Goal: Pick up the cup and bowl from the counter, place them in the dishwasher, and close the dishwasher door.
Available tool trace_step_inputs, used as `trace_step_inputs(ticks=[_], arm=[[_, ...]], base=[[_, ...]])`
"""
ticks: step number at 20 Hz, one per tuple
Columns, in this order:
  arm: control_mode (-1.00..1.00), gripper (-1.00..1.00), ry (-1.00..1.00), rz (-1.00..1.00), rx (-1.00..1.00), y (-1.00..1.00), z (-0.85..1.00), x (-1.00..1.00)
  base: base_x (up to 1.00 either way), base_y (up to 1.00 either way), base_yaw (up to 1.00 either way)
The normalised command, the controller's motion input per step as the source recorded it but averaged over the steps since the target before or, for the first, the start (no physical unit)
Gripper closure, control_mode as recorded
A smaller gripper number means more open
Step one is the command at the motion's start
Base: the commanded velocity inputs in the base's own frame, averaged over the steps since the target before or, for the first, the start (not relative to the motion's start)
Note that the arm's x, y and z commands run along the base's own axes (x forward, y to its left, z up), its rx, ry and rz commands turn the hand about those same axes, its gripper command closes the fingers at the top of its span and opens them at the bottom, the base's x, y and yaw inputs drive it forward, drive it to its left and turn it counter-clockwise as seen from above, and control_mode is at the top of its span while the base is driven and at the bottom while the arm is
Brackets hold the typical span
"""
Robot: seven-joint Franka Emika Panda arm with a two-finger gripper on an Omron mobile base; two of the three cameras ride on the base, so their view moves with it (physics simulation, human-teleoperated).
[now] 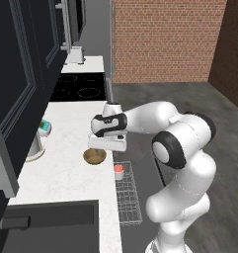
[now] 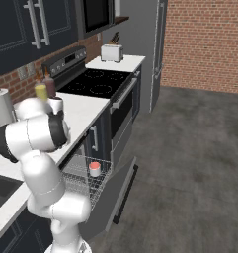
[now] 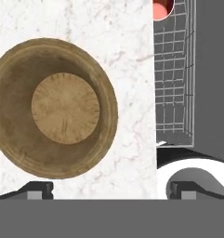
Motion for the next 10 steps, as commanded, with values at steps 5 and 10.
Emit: trace_step_inputs(ticks=[5, 10], arm=[[-1.0, -1.0, 0.0, 0.0, 0.0, 0.0, -0.14, 0.27], [-1.0, -1.0, 0.0, 0.0, 0.0, 0.06, -0.17, 0.23]], base=[[0.0, 0.0, 0.0], [0.0, 0.0, 0.0]])
